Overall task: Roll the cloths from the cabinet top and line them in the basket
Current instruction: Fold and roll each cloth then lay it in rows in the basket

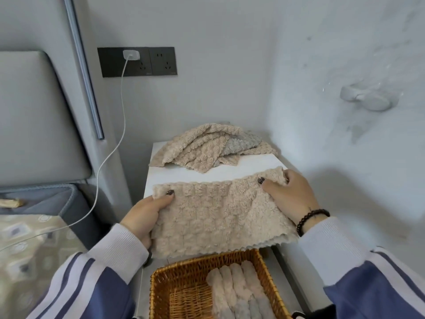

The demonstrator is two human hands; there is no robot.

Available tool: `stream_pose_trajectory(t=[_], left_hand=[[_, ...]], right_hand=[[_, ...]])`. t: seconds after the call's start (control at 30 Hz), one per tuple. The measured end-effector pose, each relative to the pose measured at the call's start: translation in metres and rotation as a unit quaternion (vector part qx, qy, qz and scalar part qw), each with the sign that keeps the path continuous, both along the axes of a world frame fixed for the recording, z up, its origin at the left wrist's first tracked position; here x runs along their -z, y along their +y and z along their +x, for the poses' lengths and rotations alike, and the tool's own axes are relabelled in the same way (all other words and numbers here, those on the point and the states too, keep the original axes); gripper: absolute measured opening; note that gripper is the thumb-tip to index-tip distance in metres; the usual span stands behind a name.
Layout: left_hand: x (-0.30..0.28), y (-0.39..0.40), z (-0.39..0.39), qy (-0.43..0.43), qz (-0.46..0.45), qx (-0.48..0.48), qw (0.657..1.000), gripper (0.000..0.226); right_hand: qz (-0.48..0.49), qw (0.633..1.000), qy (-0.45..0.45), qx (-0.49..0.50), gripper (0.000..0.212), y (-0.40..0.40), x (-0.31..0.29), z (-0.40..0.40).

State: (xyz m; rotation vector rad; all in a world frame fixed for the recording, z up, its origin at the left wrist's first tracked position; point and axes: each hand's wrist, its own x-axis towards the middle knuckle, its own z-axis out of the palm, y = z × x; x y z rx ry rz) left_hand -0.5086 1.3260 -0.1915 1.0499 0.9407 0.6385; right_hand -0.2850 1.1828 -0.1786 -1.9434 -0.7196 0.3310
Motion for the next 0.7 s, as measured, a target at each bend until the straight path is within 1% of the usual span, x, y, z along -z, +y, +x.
stream_pose_trajectory(t=[0.07, 0.13, 0.3, 0.37, 0.47, 0.6, 0.7], left_hand=[[0.003, -0.003, 0.008, -0.002, -0.012, -0.013, 1.0, 0.023], [0.006, -0.004, 0.017, -0.003, -0.017, -0.017, 1.0, 0.026], [0.016, 0.0, 0.041, 0.008, 0.005, -0.001, 1.0, 0.032], [0.018, 0.0, 0.049, 0.015, 0.015, 0.016, 1.0, 0.033], [0.02, -0.004, 0.06, 0.01, 0.022, 0.028, 0.999, 0.033], [0.025, -0.008, 0.069, -0.002, 0.036, 0.05, 0.998, 0.034], [0.027, -0.009, 0.072, -0.011, 0.039, 0.052, 0.998, 0.035]], right_hand=[[0.013, 1.0, -0.008, 0.0, 0.035, 0.007, 0.0, -0.006], [0.026, 1.0, 0.003, -0.006, 0.026, 0.017, 0.001, -0.014], [0.059, 0.997, 0.009, -0.049, 0.012, 0.04, 0.007, -0.033], [0.066, 0.995, -0.003, -0.075, 0.016, 0.046, 0.007, -0.04], [0.078, 0.989, 0.025, -0.126, 0.007, 0.053, 0.008, -0.051], [0.092, 0.981, 0.043, -0.167, 0.018, 0.06, 0.014, -0.06], [0.101, 0.978, 0.046, -0.176, 0.021, 0.063, 0.018, -0.06]])
